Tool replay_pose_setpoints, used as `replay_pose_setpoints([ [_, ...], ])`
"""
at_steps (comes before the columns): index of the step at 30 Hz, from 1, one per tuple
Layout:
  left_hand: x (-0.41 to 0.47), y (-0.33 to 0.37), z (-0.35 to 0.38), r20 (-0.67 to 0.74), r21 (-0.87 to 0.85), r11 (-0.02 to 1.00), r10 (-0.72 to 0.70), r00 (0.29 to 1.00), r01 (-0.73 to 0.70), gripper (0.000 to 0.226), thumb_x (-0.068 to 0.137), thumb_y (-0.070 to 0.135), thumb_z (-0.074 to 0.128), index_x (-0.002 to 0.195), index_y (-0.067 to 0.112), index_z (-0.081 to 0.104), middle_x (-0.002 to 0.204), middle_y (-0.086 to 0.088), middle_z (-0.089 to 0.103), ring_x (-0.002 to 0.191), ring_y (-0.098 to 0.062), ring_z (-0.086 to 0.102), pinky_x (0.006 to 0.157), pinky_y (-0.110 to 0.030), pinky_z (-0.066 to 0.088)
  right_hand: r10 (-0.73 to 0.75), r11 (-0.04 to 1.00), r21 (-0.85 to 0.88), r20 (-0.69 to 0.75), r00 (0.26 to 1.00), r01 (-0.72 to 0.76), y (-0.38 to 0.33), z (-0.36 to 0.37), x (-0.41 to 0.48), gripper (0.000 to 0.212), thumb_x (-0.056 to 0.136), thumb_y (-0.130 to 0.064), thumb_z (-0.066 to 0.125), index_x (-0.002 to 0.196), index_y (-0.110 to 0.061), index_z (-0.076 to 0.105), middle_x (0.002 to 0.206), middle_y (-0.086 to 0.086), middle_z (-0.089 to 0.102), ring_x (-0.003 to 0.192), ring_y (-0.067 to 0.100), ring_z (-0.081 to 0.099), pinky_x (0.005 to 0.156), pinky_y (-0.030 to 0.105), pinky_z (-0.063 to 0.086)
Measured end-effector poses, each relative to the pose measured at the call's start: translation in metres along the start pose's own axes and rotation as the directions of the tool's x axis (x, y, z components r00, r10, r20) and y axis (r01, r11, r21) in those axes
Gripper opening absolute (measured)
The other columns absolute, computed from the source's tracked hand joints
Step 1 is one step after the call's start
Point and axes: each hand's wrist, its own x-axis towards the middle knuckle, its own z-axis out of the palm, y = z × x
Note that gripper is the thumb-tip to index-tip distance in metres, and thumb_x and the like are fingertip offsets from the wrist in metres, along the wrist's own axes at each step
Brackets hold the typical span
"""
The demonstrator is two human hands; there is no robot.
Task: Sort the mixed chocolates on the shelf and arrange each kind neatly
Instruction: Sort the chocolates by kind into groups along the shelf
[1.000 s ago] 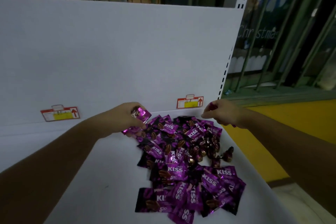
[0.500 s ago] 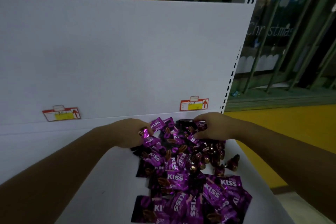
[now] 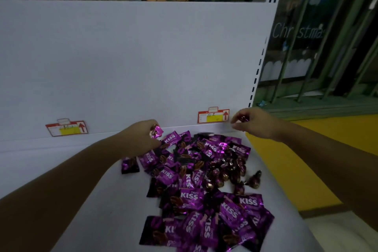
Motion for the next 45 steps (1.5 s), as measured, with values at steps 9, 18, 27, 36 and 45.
replay_pose_setpoints([
  [9,-0.002,0.038,0.014,0.076,-0.021,0.984,0.178,0.981,-0.177,0.012,0.084,0.026,0.064,0.093,0.027,0.056,0.091,0.007,0.06,0.08,-0.01,0.058,0.069,-0.025,0.047,0.088,0.994,-0.076,0.086,0.992,-0.082,0.007,-0.004,-0.03,0.034,0.095,-0.033,0.054,0.063,-0.019,0.052,0.056,-0.004,0.042,0.05,0.012,0.037,0.053,0.025,0.031],
  [18,-0.007,0.023,0.008,-0.001,-0.111,0.988,0.104,0.995,-0.104,0.004,0.084,0.02,0.065,0.085,0.02,0.061,0.074,0.0,0.063,0.053,-0.009,0.057,0.05,-0.017,0.045,0.046,0.997,0.058,0.062,0.997,-0.05,-0.003,0.007,-0.032,0.037,0.093,-0.033,0.055,0.066,-0.011,0.043,0.047,-0.001,0.042,0.039,0.012,0.038,0.044,0.025,0.035],
  [27,-0.002,0.023,0.013,-0.02,-0.086,0.967,0.239,0.971,-0.24,0.014,0.081,0.029,0.068,0.088,0.019,0.061,0.083,0.003,0.062,0.072,-0.011,0.058,0.06,-0.017,0.042,0.013,0.995,-0.093,-0.08,0.997,-0.021,-0.017,0.015,-0.044,0.031,0.084,-0.023,0.069,0.067,-0.011,0.046,0.055,0.001,0.046,0.046,0.014,0.042,0.045,0.027,0.038],
  [36,-0.025,0.001,-0.002,-0.082,0.023,0.998,0.06,0.995,-0.058,0.02,0.075,0.024,0.074,0.073,0.021,0.055,0.074,0.002,0.056,0.067,-0.012,0.053,0.054,-0.024,0.036,-0.148,0.87,-0.47,0.039,0.988,0.149,-0.049,0.051,-0.04,0.031,0.085,-0.024,0.062,0.061,-0.021,0.042,0.061,-0.005,0.046,0.061,0.016,0.046,0.05,0.023,0.029],
  [45,-0.137,-0.038,-0.03,-0.3,0.1,0.955,-0.239,0.923,0.28,0.015,0.081,0.025,0.066,0.08,0.021,0.052,0.075,0.008,0.05,0.082,-0.016,0.051,0.061,-0.022,0.032,-0.47,0.693,-0.48,0.265,0.842,0.538,-0.101,0.092,-0.043,0.018,0.087,-0.032,0.055,0.074,-0.021,0.051,0.065,-0.009,0.045,0.07,0.015,0.047,0.063,0.026,0.033],
])
